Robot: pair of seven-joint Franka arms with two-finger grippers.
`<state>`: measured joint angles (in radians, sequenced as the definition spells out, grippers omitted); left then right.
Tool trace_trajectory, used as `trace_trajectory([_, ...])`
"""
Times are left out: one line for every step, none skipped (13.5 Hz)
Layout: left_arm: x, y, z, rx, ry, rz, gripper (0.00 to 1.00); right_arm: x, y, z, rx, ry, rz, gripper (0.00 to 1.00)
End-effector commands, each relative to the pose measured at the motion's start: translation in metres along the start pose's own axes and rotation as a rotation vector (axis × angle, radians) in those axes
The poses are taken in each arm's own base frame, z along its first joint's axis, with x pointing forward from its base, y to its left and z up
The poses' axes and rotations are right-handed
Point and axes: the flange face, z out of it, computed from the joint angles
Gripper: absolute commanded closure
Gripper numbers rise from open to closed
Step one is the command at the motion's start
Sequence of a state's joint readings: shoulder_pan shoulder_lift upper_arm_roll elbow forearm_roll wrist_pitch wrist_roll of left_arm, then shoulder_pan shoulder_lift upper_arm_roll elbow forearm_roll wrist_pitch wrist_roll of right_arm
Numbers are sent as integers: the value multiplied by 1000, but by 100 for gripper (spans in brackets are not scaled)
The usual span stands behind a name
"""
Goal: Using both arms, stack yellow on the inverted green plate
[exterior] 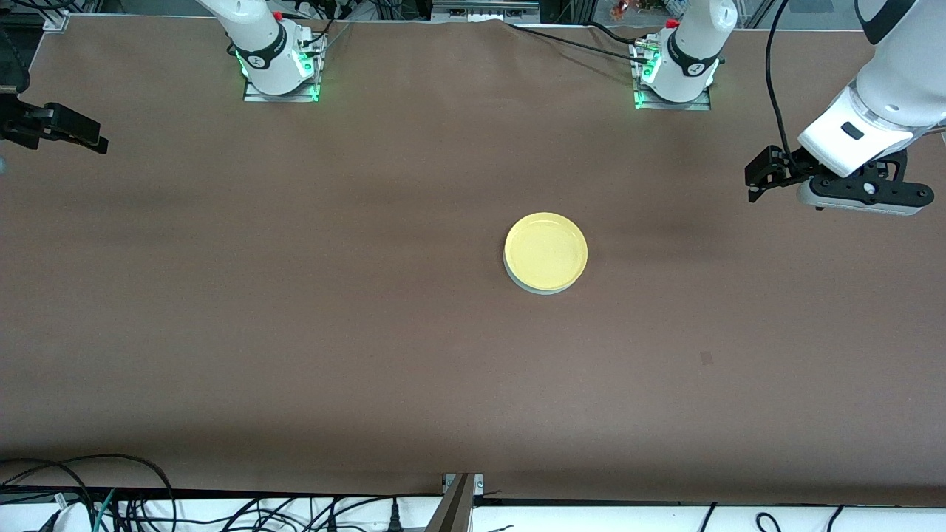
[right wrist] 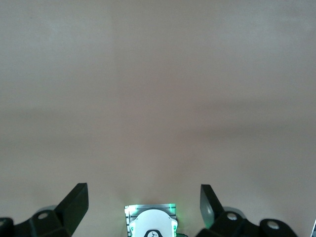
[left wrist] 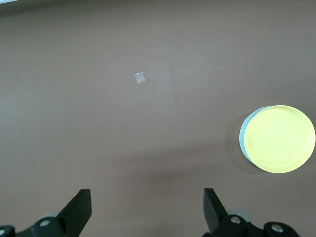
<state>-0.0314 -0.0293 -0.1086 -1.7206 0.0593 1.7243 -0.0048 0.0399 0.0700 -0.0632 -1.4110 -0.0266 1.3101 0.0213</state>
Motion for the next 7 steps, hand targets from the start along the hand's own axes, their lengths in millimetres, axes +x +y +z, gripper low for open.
trace_trajectory([4, 1, -6, -10, -5, 8, 0, -2, 5, -2, -13, 1, -10, 0])
trace_trajectory([4, 1, -6, -10, -5, 8, 0, -1, 3, -1, -12, -1, -12, 0])
trace_trajectory([4, 1, -6, -10, -5, 8, 0, -1, 2, -1, -12, -1, -12, 0])
trace_trajectory([4, 1, -6, -10, -5, 8, 0, -1, 1, -1, -8, -1, -15, 0])
trace_trajectory([4, 1, -6, -10, -5, 8, 0, -1, 1, -1, -8, -1, -16, 0])
trace_trajectory([4, 1, -6, -10, -5, 8, 0, -2, 1, -2, -6, 1, -17, 0])
trace_trajectory([4, 1, -6, -10, -5, 8, 0, -2, 1, -2, -6, 1, -17, 0])
